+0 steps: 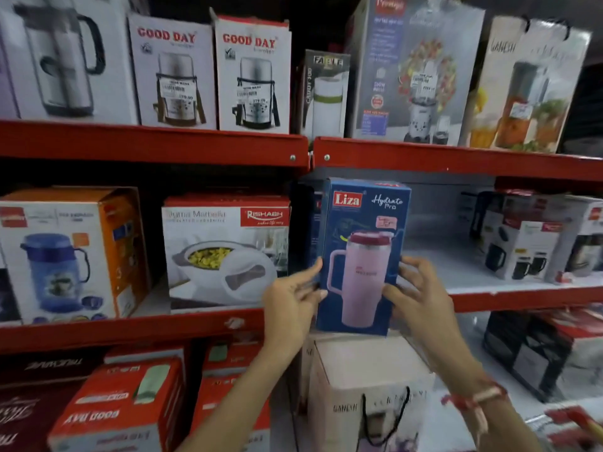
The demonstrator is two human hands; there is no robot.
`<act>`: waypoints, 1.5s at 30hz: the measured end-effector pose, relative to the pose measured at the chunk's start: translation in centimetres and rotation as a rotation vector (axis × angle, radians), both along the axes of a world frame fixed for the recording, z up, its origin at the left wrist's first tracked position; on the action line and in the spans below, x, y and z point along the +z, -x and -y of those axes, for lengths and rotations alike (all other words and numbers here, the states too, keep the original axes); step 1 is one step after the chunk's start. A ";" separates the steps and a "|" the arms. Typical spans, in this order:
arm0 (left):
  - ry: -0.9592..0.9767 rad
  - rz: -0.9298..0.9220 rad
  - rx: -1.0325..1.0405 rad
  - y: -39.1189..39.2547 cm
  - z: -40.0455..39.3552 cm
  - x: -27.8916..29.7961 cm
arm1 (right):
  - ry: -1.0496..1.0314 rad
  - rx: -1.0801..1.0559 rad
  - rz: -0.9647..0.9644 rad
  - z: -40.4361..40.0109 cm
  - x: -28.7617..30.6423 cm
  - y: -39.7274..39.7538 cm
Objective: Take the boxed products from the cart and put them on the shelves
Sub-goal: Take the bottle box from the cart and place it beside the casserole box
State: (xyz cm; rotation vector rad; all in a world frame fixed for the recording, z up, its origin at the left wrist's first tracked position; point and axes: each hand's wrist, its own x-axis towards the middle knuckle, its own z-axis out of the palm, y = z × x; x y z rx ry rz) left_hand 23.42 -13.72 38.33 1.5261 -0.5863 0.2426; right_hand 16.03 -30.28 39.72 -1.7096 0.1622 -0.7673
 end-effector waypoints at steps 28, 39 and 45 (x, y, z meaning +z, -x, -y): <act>-0.065 0.479 0.744 -8.5 -6.6 -3.9 | 0.294 0.241 0.000 -5.2 -3.3 -11.6; -0.315 -0.071 0.352 -8.5 -15.6 -4.2 | 0.426 0.390 -0.201 -9.7 -4.6 -12.0; -0.325 -0.114 0.422 -7.6 -15.4 -3.8 | 0.456 0.382 -0.200 -9.6 -4.8 -11.8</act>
